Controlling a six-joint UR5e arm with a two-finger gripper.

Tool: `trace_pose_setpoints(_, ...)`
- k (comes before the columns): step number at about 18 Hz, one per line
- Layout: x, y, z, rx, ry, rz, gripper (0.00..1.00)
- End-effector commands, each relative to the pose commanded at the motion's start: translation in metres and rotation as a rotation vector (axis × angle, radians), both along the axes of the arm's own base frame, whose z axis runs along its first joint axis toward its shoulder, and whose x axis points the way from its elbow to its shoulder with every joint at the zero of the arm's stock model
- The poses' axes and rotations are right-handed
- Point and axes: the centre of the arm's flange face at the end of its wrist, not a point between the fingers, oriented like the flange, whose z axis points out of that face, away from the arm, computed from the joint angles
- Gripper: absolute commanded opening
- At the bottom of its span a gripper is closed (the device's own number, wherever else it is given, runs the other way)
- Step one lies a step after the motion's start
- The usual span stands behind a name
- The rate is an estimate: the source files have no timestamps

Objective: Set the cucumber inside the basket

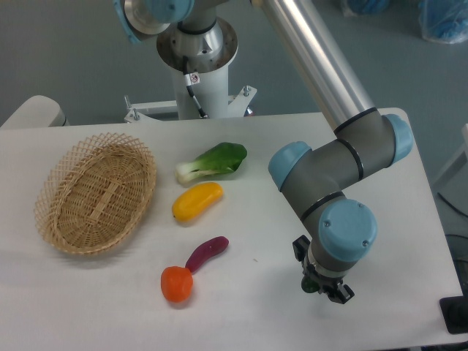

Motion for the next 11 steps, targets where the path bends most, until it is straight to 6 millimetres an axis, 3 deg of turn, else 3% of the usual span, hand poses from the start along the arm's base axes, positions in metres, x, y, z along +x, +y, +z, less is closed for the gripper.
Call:
trace_pose_setpoints(7,0.002,0.001,0.002,0.001,0.001,-0.003,0.15)
trace_pose_setpoints(11,0.022,0.007,0.009,-0.009,-0.012,-0.014,0.13)
